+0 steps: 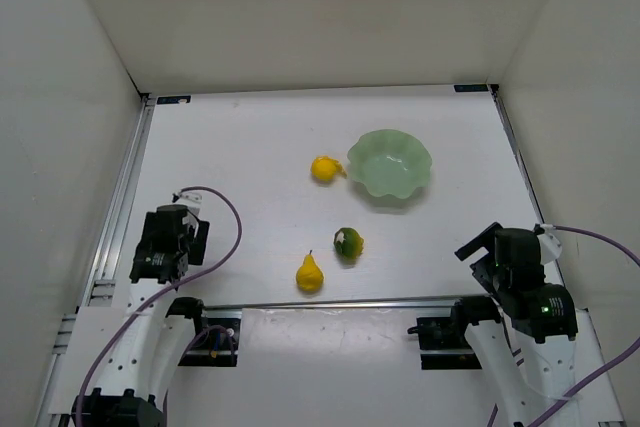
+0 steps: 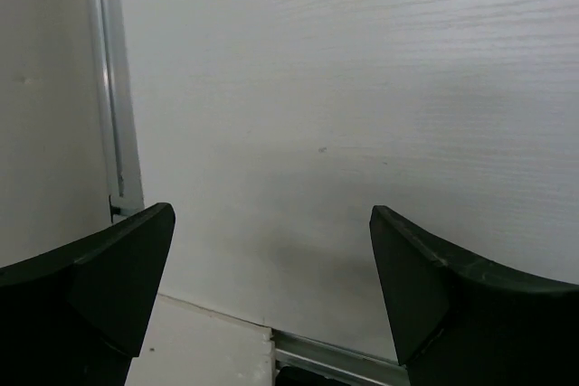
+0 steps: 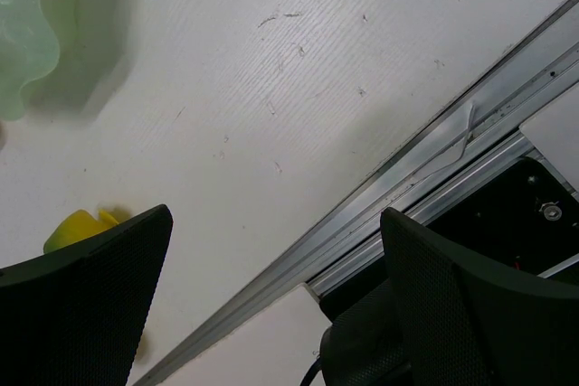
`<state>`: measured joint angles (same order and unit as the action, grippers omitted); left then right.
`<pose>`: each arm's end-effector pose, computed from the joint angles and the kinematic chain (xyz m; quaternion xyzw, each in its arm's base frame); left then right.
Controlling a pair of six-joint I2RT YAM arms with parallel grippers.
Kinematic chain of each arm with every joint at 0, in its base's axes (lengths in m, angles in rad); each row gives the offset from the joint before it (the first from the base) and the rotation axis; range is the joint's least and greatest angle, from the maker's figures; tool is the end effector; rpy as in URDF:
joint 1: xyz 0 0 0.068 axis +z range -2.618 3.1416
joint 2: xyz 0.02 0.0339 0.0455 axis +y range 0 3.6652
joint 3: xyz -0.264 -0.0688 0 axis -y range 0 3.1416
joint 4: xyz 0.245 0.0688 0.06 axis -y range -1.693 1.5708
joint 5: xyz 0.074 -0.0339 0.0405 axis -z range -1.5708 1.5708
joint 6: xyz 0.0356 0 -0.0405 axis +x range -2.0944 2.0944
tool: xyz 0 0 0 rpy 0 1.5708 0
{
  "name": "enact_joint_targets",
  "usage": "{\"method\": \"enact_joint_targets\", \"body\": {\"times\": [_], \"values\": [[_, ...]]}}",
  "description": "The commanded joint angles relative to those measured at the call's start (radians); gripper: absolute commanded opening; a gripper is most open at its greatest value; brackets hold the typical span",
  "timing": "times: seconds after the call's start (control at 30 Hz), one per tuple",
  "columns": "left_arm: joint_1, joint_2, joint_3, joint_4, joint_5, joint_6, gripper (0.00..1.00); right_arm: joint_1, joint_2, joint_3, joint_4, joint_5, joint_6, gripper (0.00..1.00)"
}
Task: Place and organize the fake fruits in the fruit bowl
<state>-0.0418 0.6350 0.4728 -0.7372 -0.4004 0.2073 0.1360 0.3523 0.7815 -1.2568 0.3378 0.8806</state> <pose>0.1258 0.0086 0.2061 0.0499 0.9263 0.2138 0.3062 0.0440 -0.0059 0.2819 0.3910 0.8334 0.0374 0.3889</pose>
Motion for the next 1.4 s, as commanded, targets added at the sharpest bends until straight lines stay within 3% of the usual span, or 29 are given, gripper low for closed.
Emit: {"method": "enact_joint_targets", "body": {"times": [0.0, 0.07, 0.1, 0.17, 0.33, 0.4, 0.43, 0.53, 0.63, 0.87, 1.1, 1.37], "values": [[0.005, -0.015, 0.041, -0.022, 0.198, 0.238, 1.0, 0.007, -0.021, 0.001, 0.019, -0.011, -0.035, 1.0], [-0.016, 0.031, 0.126, -0.1, 0.3, 0.357, 1.0, 0.007, -0.021, 0.001, 0.029, -0.025, -0.055, 1.0], [-0.041, 0.061, 0.265, -0.141, 0.415, 0.444, 1.0, 0.007, -0.012, 0.001, 0.03, -0.025, -0.055, 1.0], [-0.087, 0.183, 0.418, -0.22, 0.509, 0.509, 1.0, 0.007, 0.014, 0.001, 0.03, -0.046, -0.068, 1.0], [-0.43, 0.455, 0.754, -0.319, 0.435, 0.551, 1.0, 0.016, 0.054, 0.001, 0.039, -0.059, -0.078, 1.0], [-0.571, 0.582, 0.797, -0.332, 0.384, 0.515, 1.0, 0.016, 0.054, 0.001, 0.039, -0.059, -0.078, 1.0], [-0.716, 0.615, 0.817, -0.344, 0.364, 0.471, 1.0, 0.016, 0.045, 0.001, 0.028, -0.059, -0.078, 1.0], [-0.919, 0.716, 0.831, -0.335, 0.392, 0.403, 1.0, 0.016, 0.019, -0.008, 0.028, -0.049, -0.068, 1.0], [-1.018, 0.791, 0.842, -0.301, 0.458, 0.368, 1.0, 0.016, -0.004, -0.008, 0.017, -0.04, -0.057, 1.0], [-1.098, 0.882, 0.699, -0.199, 0.503, 0.357, 1.0, 0.016, -0.022, -0.018, 0.008, -0.031, -0.035, 1.0], [-1.098, 0.988, 0.71, -0.165, 0.589, 0.348, 1.0, 0.016, -0.013, -0.018, 0.008, -0.022, -0.035, 1.0], [-1.098, 1.029, 0.659, -0.085, 0.526, 0.339, 1.0, 0.016, -0.004, -0.018, -0.001, -0.022, -0.035, 1.0]]}}
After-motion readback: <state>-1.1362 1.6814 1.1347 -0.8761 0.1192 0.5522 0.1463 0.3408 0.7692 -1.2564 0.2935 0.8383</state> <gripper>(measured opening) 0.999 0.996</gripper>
